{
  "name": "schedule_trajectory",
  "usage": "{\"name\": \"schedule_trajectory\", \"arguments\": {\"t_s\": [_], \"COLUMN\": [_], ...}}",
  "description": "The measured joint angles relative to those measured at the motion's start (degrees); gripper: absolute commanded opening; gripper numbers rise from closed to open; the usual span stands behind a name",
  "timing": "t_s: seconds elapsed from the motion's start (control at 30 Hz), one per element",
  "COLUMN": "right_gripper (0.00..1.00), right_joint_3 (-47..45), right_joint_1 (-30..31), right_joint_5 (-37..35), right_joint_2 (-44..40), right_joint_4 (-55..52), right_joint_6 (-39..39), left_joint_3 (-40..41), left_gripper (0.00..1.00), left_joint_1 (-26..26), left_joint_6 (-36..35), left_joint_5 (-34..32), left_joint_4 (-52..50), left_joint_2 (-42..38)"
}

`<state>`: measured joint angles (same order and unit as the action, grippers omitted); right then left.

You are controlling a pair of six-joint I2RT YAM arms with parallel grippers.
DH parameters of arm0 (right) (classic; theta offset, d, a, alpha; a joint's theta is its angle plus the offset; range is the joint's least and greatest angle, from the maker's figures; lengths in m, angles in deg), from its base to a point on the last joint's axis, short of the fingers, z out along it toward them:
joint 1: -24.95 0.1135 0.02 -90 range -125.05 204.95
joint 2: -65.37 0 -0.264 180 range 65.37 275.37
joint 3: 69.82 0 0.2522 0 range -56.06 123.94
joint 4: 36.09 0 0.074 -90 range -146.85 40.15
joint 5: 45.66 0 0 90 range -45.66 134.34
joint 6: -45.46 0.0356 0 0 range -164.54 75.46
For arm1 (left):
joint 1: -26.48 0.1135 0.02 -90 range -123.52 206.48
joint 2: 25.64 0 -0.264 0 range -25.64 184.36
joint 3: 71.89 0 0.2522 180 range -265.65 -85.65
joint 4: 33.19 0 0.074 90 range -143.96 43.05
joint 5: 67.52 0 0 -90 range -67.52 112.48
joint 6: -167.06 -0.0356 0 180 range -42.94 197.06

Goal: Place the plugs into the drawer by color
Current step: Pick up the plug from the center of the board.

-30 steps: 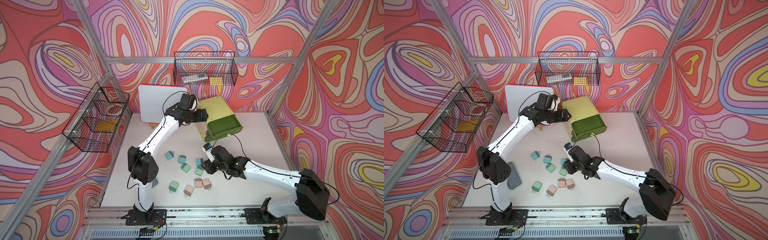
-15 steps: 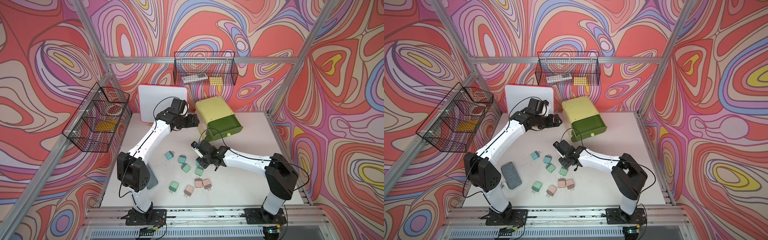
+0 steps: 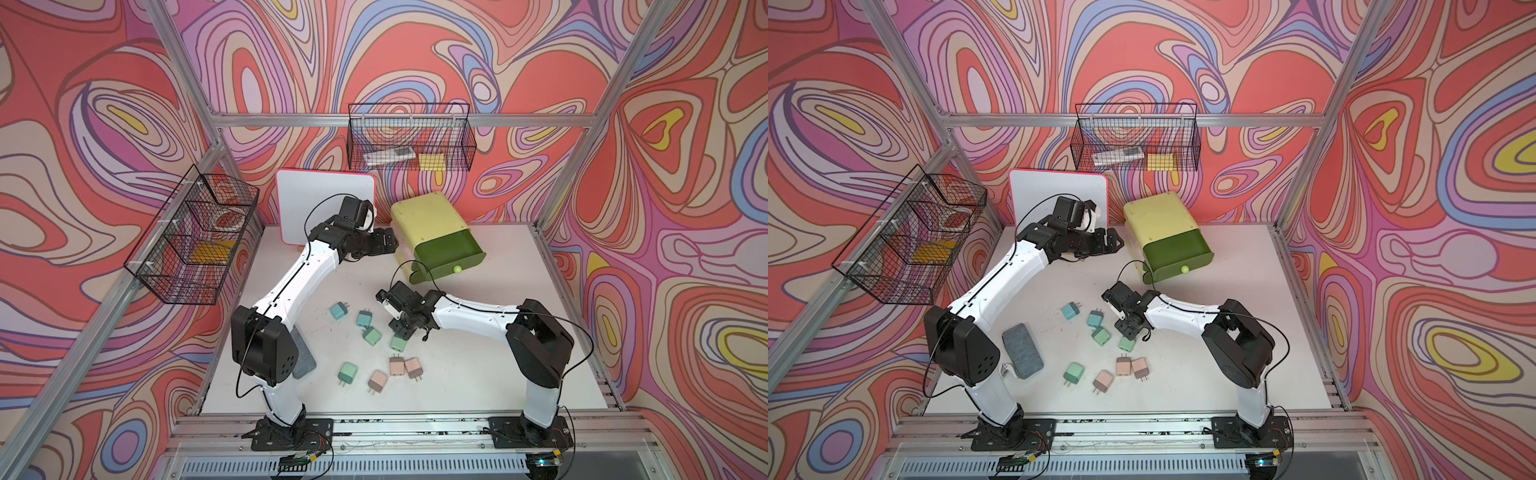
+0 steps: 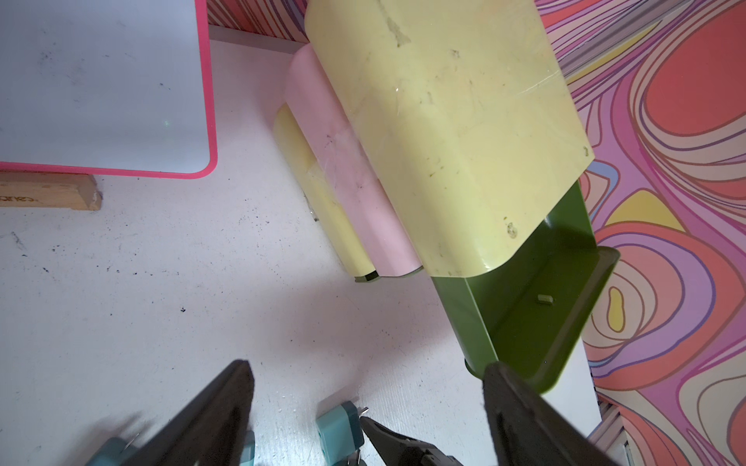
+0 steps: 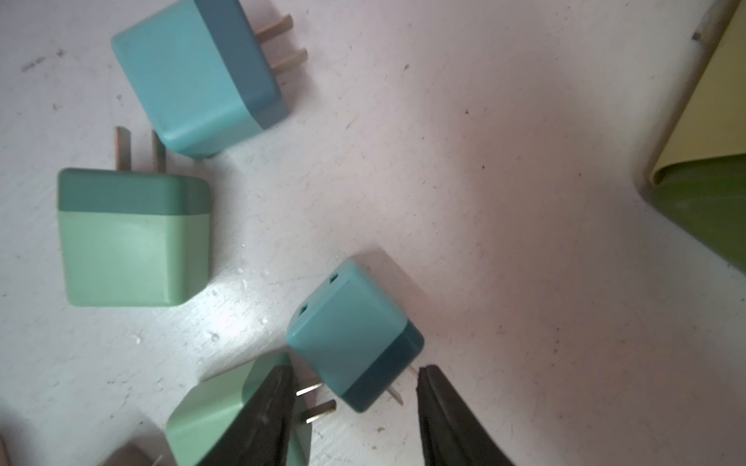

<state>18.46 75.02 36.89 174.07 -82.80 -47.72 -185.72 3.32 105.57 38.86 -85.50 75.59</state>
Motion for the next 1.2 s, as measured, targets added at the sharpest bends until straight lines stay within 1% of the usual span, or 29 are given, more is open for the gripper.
{"name": "schedule_trajectory", "arguments": {"t_s": [0.23,0.37,0.83,1.03,1.2], "right_gripper": [0.55,0.59,0.58,0.61,0.59], "right_joint_3": [2.4,3.4,5.2,5.1,3.8], "right_joint_1": [-0.4,-1.0,-4.6,-5.0,-5.0], "right_joint_5": [0.4,0.7,1.4,4.2,5.6], "right_joint_2": [1.7,2.8,4.3,4.3,4.3], "right_joint_4": [-1.0,-0.9,-0.5,-1.5,-1.5], "right_joint_6": [0.1,0.5,3.1,4.2,4.3], "left_joint_3": [1.5,1.6,2.2,2.2,2.3], "left_gripper": [0.89,0.89,0.89,0.89,0.89], "left_joint_1": [0.0,0.0,0.0,0.0,0.0], "left_joint_6": [1.1,1.6,3.0,3.0,3.0], "left_joint_5": [2.2,3.2,5.7,6.0,6.0], "left_joint_4": [1.3,1.9,3.4,3.5,3.7], "left_joint_2": [-0.5,-0.5,-0.5,-0.5,-0.5]}}
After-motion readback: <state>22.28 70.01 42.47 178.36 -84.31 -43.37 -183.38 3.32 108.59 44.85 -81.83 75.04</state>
